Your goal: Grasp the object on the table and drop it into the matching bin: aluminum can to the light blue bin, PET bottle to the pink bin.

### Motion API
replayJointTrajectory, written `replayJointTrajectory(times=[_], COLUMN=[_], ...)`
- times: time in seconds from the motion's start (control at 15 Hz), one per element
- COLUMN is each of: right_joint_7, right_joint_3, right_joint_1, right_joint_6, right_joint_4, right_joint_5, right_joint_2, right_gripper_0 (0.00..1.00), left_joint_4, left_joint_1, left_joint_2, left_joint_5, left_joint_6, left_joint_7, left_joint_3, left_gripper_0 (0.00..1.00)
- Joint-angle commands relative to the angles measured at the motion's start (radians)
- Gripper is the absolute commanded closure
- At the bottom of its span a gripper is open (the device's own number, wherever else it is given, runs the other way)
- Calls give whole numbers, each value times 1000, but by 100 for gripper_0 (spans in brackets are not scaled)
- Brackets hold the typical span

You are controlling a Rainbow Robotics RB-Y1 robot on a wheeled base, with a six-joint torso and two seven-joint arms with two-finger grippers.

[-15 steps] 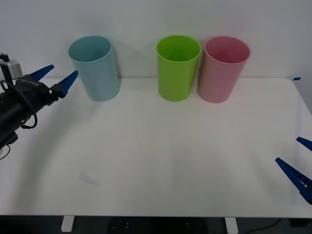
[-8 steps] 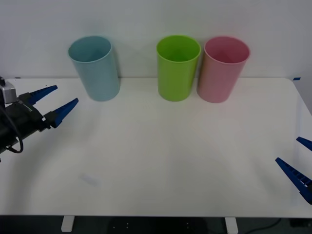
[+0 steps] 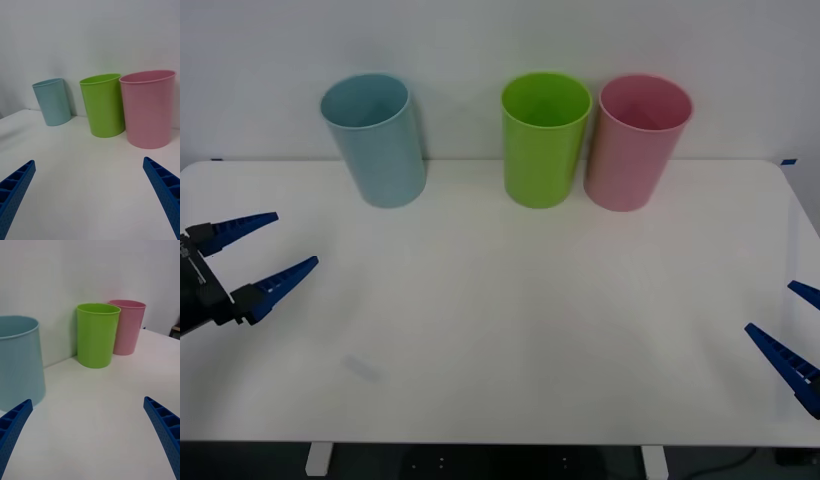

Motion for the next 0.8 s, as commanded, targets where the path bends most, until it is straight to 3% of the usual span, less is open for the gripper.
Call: replayJointTrajectory(times=[0.07, 0.8], right_joint_7=[0, 0], right_joint_3=[0, 0], right_joint_1=[0, 0], right_joint_6=[0, 0], right_joint_4=[0, 0], right_joint_5=[0, 0], right_joint_2=[0, 0], right_gripper_0=[0, 0], left_joint_4=[-53, -79], left_joint_1=[58, 134], left_joint_2=[1, 0], left_joint_5=[-1, 10], left_joint_6=[-3, -15], left_joint_7=[1, 4], left_joint_3=[28, 56], left_gripper_0=[0, 0])
